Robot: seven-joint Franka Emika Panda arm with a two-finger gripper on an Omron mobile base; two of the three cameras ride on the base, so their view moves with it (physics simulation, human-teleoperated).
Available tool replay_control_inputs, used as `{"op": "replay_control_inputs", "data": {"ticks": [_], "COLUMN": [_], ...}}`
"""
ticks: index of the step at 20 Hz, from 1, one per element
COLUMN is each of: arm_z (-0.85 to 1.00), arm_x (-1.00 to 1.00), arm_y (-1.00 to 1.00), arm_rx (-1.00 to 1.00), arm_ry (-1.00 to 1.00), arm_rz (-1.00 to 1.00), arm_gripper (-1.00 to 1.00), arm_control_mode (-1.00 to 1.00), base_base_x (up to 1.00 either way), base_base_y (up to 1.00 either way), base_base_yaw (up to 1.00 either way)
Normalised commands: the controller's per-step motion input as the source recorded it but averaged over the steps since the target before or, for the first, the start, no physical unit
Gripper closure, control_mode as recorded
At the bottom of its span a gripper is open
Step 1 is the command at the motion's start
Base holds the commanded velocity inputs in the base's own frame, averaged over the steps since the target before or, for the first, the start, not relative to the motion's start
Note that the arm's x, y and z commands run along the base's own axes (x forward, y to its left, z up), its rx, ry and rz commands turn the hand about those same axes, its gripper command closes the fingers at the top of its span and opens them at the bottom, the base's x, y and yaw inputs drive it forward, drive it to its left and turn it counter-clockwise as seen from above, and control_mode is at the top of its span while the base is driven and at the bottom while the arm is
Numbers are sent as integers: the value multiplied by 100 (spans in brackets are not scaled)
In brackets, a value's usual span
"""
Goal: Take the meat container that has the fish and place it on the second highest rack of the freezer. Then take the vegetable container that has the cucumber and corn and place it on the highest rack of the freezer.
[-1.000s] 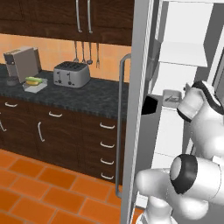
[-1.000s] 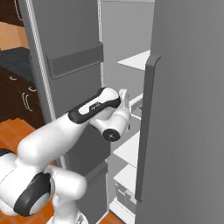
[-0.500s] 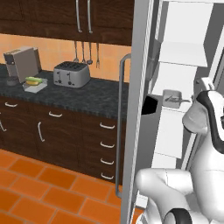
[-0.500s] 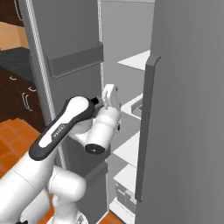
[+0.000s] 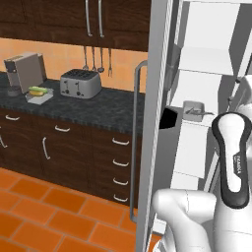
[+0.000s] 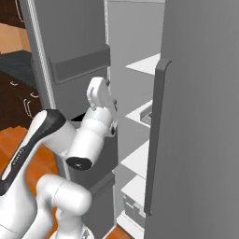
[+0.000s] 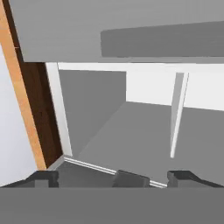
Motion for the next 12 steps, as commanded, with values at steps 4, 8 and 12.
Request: {"op": "replay_control_inputs", "data": {"ticks": [4,8,12], "arm_z": [99,64,-23], "arm_x": [-100,-100,-100], "arm_y": [14,23,66], "arm_rx": [-5,-12,-33], "arm_ry": [4,25,37], "arm_rz": [6,15,15], "arm_gripper": [-100,-100,-100], "arm_control_mode": [-100,-100,-100], "base_base_x": [0,0,0], "base_base_y": [0,0,0], "base_base_yaw": [0,0,0]}}
